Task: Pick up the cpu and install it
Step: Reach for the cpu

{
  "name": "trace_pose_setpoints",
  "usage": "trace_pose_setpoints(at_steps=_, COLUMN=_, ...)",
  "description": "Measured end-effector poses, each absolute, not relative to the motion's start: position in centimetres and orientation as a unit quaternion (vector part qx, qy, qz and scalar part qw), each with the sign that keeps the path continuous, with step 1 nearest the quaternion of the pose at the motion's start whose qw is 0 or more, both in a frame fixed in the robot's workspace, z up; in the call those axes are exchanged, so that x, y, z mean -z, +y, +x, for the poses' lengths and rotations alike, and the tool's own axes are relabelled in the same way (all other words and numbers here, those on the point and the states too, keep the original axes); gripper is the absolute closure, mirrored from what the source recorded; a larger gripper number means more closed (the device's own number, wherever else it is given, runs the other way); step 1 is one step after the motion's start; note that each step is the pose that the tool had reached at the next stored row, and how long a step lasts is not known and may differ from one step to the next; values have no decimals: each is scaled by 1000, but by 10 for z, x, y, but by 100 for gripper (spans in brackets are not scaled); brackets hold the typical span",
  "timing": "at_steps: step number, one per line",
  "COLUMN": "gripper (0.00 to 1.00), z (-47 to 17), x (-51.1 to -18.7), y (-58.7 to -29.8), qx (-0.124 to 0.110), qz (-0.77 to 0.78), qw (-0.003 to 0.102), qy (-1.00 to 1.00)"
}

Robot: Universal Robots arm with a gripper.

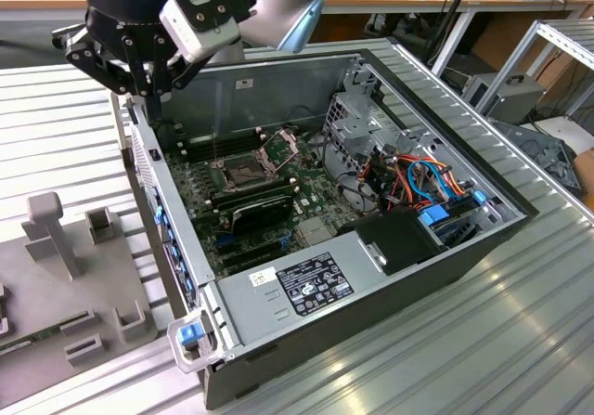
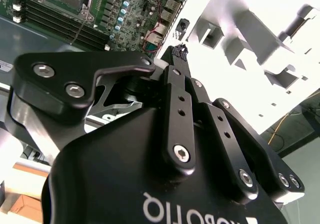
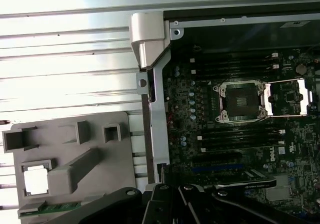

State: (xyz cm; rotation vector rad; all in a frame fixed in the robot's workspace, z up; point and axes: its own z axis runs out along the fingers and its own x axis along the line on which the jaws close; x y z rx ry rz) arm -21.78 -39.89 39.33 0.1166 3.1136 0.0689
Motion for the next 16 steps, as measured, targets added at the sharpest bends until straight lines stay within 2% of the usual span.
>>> trace_pose_setpoints(at_steps=16, gripper=89, z=-225, x=-393, y=-399, qx=-22, qz=37, qw=12, qy=999)
